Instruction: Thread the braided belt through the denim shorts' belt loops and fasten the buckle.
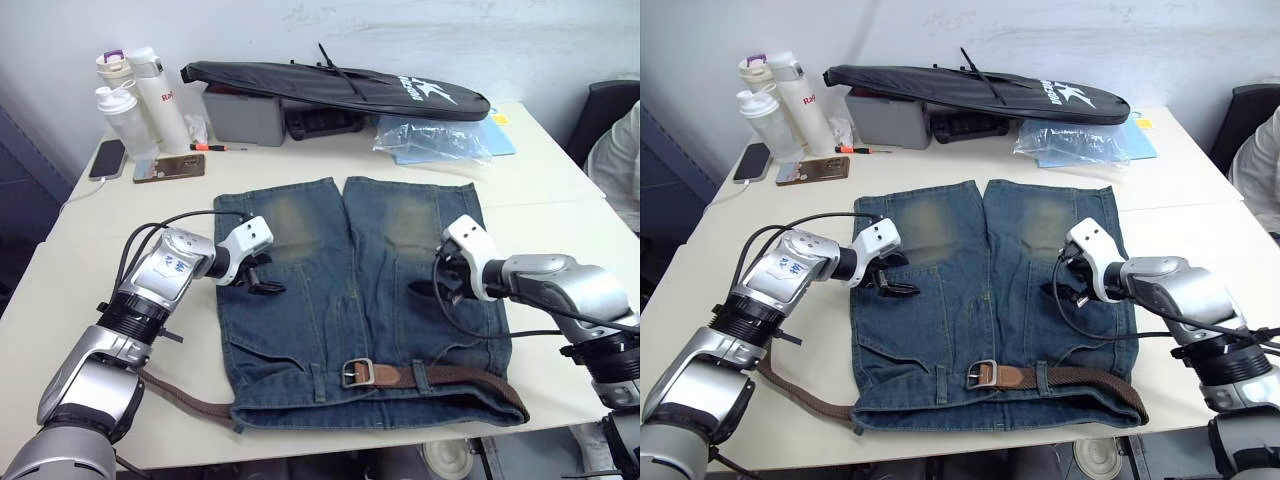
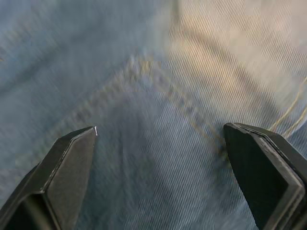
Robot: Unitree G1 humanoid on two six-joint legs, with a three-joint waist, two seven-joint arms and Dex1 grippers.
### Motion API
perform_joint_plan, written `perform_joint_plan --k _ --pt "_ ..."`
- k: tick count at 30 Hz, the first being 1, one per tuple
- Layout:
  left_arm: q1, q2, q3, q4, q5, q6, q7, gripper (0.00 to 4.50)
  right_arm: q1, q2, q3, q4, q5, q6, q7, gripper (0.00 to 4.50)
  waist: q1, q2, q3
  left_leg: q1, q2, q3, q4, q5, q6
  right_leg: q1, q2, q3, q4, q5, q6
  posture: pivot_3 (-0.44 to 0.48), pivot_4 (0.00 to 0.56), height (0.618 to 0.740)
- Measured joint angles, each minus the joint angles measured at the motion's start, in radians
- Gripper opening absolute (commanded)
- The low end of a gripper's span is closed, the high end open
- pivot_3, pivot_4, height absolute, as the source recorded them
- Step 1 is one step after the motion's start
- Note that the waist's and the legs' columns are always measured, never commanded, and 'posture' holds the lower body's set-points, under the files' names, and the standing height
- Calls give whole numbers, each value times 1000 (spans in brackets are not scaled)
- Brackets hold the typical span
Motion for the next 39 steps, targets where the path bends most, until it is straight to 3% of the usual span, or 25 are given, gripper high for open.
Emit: perform_joint_plan --k 2,5,11,13,19,25,33,39 --pt "-1 -18 -1 26 25 -29 1 3929 -1 1 13 6 -34 -2 19 4500 0 1 -1 2 0 0 2 0 0 2 -1 0 0 0 0 0 150 642" --pt "-1 -55 5 54 41 -55 2 2705 7 1 19 3 -74 -2 43 3639 3 0 -2 5 0 -3 3 0 3 6 -1 -2 -1 2 2 0 150 642" --pt "8 -66 18 40 65 -65 -12 73 38 1 19 -54 -116 -1 74 812 -4 -1 -5 5 1 -4 2 2 1 6 -1 -3 0 4 0 0 150 642" --pt "25 -50 24 5 66 -52 -23 0 43 4 19 -67 -129 -12 81 21 -6 -2 -5 4 2 -4 1 2 0 5 0 -3 0 4 0 0 150 642" --pt "39 -15 65 -37 56 3 -56 0 37 39 -4 -80 -139 -21 89 21 -26 -4 -5 1 2 0 -2 4 -2 -1 0 -2 0 4 0 0 150 642" --pt "-27 -4 109 23 62 8 -31 0 -108 99 -27 -16 -161 -56 85 21 -30 -6 0 2 2 1 -5 7 -1 -3 0 -2 1 5 -2 0 150 642" --pt "-163 -47 117 295 118 -156 49 0 -271 236 20 331 -300 -273 79 21 -28 -6 0 -3 2 4 -5 8 -2 -8 -1 -6 3 5 -1 0 150 642" --pt "-223 -93 118 455 145 -259 97 0 -329 299 23 581 -370 -442 86 21 -32 -4 -1 -12 -1 19 -3 9 0 -20 -16 -22 6 7 2 0 150 642"
